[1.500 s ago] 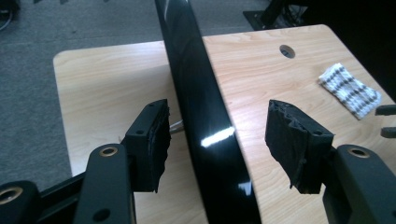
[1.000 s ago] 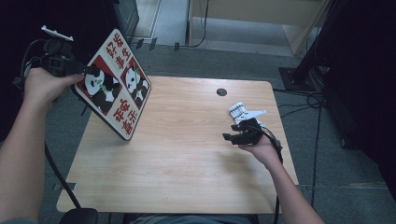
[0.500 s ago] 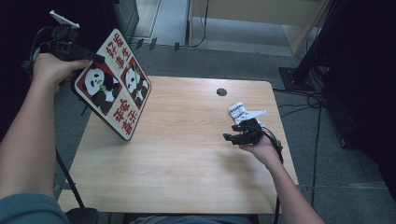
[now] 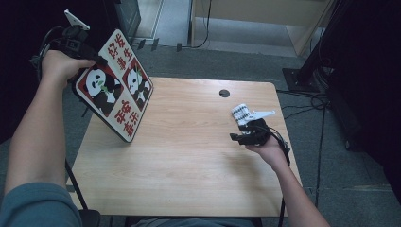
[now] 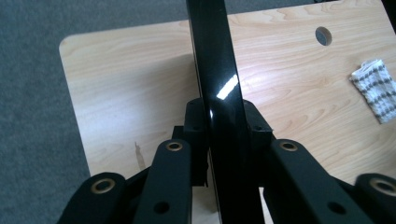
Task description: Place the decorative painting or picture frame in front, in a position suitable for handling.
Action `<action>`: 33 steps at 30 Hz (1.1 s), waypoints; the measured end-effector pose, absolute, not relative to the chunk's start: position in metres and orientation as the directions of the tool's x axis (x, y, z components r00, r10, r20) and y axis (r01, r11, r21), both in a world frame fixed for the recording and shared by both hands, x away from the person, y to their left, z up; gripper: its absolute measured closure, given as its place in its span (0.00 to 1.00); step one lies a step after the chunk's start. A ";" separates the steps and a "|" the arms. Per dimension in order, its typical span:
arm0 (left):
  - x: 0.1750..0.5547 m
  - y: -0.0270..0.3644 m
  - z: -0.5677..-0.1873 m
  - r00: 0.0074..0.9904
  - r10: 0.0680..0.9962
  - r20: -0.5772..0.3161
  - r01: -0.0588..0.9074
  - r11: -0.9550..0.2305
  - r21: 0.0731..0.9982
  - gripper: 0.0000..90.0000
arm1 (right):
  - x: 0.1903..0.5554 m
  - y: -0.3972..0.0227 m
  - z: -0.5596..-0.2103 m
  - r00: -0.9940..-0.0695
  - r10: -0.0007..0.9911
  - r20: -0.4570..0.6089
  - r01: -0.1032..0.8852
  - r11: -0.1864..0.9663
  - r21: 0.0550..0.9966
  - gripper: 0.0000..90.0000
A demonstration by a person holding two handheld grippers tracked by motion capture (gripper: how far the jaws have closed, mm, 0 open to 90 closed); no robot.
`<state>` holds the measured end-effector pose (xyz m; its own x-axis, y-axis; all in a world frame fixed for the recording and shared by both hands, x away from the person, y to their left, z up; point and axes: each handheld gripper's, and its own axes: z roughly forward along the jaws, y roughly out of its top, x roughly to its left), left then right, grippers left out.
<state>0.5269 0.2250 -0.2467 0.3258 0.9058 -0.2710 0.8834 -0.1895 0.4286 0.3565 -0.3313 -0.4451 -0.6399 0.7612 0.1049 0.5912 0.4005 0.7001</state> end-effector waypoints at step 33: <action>0.458 0.041 -0.224 0.606 0.739 -0.294 0.781 -0.483 0.395 0.90 | 0.362 -0.339 -0.447 -0.627 0.773 0.100 0.595 0.391 0.702 0.48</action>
<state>0.4576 0.0405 -0.2240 0.6061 0.7392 -0.2936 0.7811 -0.4834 0.3953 0.3616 -0.3391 -0.4468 -0.6266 0.7729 0.1000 0.5949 0.3914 0.7021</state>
